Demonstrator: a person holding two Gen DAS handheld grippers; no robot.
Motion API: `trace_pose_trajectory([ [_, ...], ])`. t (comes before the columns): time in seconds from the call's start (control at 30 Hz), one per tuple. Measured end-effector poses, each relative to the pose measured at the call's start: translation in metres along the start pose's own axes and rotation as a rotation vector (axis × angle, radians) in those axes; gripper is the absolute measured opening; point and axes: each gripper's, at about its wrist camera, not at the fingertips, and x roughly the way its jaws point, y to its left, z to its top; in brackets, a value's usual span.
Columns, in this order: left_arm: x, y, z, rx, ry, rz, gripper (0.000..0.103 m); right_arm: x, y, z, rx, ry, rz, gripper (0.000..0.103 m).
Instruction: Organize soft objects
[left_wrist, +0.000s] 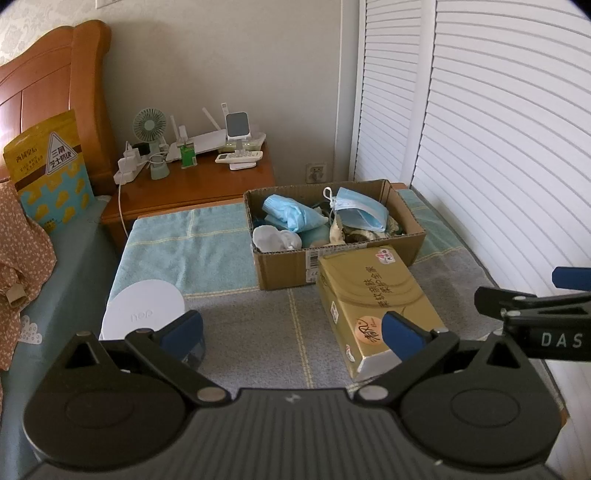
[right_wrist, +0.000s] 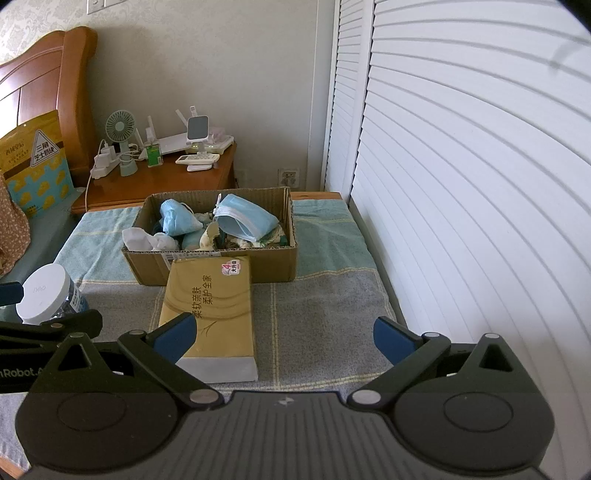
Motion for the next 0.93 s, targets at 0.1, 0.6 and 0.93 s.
trace_pose_trajectory([
  [0.1, -0.0001, 0.0001, -0.0001, 0.001, 0.0, 0.001, 0.102, -0.0003, 0.0001, -0.0003, 0.0, -0.001, 0.0, 0.103],
  [0.6, -0.0005, -0.0011, -0.0002, -0.001, 0.001, -0.002, 0.102, -0.0003, 0.0, -0.0004, 0.0, -0.001, 0.0, 0.103],
  [0.93, 0.0003, -0.0008, 0.0001, -0.002, 0.006, -0.007, 0.102, -0.0002, -0.0007, -0.0007, 0.0, 0.0, -0.001, 0.103],
])
